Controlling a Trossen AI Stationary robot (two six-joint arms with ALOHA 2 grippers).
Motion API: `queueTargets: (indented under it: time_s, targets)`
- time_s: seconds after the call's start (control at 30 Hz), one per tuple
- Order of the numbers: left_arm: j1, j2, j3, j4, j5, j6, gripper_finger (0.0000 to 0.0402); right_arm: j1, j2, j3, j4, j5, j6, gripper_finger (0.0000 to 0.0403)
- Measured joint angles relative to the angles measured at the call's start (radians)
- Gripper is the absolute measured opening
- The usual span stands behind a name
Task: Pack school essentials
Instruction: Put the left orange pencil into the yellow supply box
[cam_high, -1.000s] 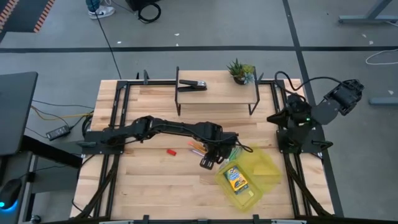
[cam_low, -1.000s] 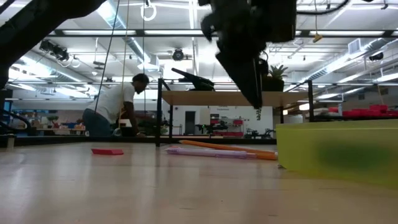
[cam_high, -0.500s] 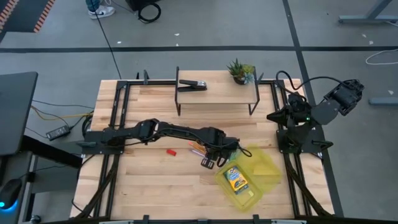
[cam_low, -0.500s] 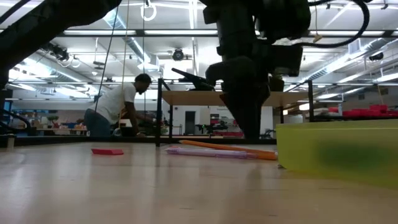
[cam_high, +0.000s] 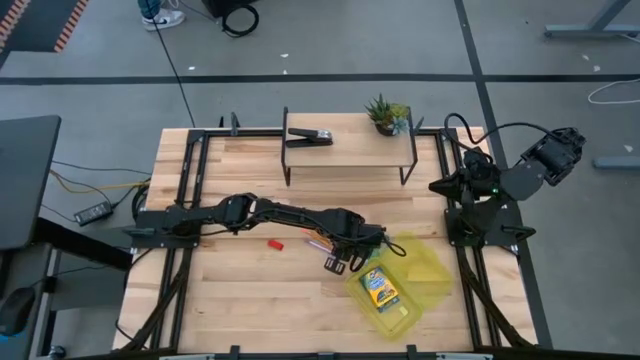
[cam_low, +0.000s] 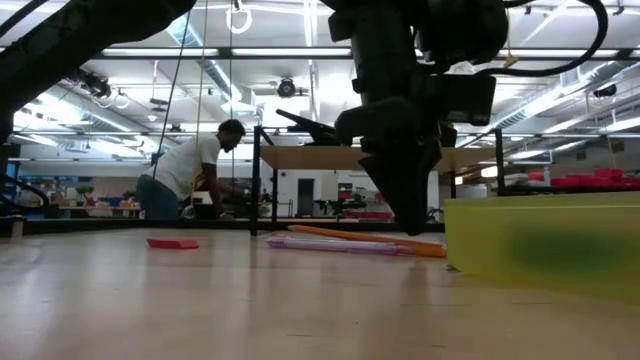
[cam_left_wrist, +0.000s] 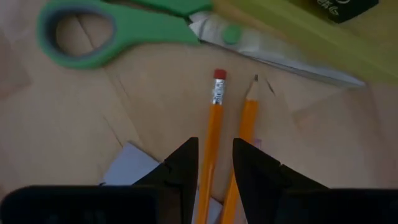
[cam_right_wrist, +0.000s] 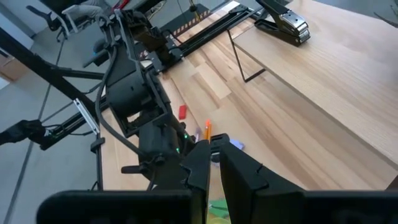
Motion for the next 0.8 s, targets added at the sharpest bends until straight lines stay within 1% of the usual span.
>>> queueTargets:
  time_s: [0.2, 0.53, 0.67, 0.8]
  targets:
    - [-0.006, 0.008, 0.0, 0.012, -0.055, 0.005, 0.0106, 0.0, 0.0, 0.0, -0.006, 0.0, 0.0, 0.0041]
    - [-0.007, 0.032, 0.001, -0.002, -0.058, 0.027, 0.0084, 0.0, 0.0, 0.0, -0.005, 0.0, 0.0, 0.0041]
    - [-0.007, 0.038, 0.003, -0.003, -0.057, 0.045, 0.0066, 0.0, 0.0, 0.0, -0.004, 0.0, 0.0, 0.0041]
    - [-0.007, 0.042, 0.003, -0.004, -0.056, 0.047, 0.0033, 0.0, 0.0, 0.0, -0.004, 0.0, 0.0, 0.0041]
